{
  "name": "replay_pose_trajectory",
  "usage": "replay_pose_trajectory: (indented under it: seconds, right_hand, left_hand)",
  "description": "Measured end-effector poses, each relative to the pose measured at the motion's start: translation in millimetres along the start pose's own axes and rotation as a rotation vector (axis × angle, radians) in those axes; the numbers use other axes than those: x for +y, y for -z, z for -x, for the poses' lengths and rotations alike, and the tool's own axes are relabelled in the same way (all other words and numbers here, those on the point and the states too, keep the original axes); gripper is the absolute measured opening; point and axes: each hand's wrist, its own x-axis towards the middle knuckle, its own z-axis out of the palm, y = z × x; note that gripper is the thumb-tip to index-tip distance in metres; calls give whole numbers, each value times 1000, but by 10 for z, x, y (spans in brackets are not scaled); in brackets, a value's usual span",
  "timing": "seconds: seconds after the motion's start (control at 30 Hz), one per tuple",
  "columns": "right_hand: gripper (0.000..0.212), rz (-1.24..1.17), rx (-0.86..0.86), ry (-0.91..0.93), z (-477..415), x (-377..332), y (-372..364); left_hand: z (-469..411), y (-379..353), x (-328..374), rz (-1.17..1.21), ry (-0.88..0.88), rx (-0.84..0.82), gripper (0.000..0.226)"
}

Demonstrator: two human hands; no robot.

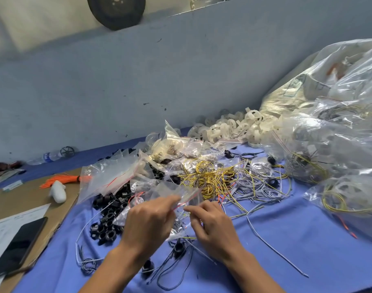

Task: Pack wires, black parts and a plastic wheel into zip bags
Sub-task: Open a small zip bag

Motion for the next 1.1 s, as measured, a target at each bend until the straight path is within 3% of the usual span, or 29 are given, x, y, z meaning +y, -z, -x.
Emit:
replay_pose_trajectory:
  seconds: [0.13, 0.2, 0.27, 0.33, 0.5, 0.7, 0.9, 1.1]
  right_hand:
    - [19, -29, 303, 16, -3, 17, 23]
    - [21, 31, 367, -54, -26, 78, 41]
    - [28, 149, 327, -216, -67, 158, 44]
    - [33, 266, 213, -331, -88, 214, 8]
    - [40, 419, -63, -365, -82, 306, -91]
    - [43, 341, 27, -335, -88, 296, -57]
    - [33, 398, -111, -291, -66, 315, -107]
    - [33, 405, -108, -269, -64, 314, -106]
  left_hand:
    - [143, -116, -143, -77, 170, 168, 26]
    - [179, -147, -79, -46, 270, 169, 29]
    - [225, -186, 93, 56, 366, 64, 24]
    - [299, -249, 287, 149, 477, -39, 35]
    - [478, -368, 492, 249, 589, -35, 52]
    - [572, -377, 497, 346, 655, 38, 58]
    - [614, -378, 516, 440, 678, 110, 53]
    - [651, -413, 504, 482, 768, 178, 43]
